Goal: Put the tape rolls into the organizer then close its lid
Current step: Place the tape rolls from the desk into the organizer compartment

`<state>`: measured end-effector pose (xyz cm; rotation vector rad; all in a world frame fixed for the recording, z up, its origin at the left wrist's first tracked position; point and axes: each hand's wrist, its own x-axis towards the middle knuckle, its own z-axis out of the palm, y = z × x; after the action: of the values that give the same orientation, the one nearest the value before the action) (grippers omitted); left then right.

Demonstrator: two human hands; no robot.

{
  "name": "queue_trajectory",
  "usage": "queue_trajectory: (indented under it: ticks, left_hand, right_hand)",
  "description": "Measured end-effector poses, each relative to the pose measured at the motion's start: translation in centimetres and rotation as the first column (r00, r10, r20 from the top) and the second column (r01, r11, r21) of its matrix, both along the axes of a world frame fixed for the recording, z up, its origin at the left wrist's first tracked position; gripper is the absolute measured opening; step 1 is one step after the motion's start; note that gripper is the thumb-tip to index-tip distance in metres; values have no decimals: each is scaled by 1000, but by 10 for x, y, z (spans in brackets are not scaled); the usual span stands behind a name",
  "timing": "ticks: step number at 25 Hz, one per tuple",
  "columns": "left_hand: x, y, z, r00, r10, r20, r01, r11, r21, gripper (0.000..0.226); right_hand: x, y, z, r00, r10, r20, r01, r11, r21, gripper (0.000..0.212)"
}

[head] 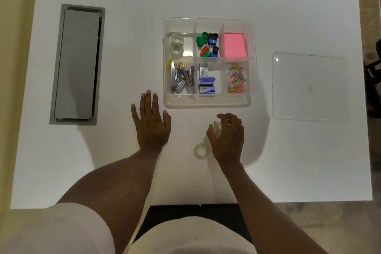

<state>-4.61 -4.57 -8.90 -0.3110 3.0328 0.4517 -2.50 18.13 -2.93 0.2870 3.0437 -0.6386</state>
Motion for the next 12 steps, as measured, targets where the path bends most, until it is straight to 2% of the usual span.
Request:
queue_trajectory:
  ticks: [6,9,12]
  left_hand:
    - [1,0,-1,1000,2,-15,-2,1000,8,66]
    - [2,0,-2,1000,5,-26,-5,1000,12,66]
    - [2,-1,-3,1000,4,-22,-3,1000,10,67]
  right_hand:
    - [40,22,-11,989,0,145,-5,999,38,50]
    - [39,20,-10,991,2,137,-6,1000,27,47]
    - [30,16,-4,996,3,87,2,998,-56,49]
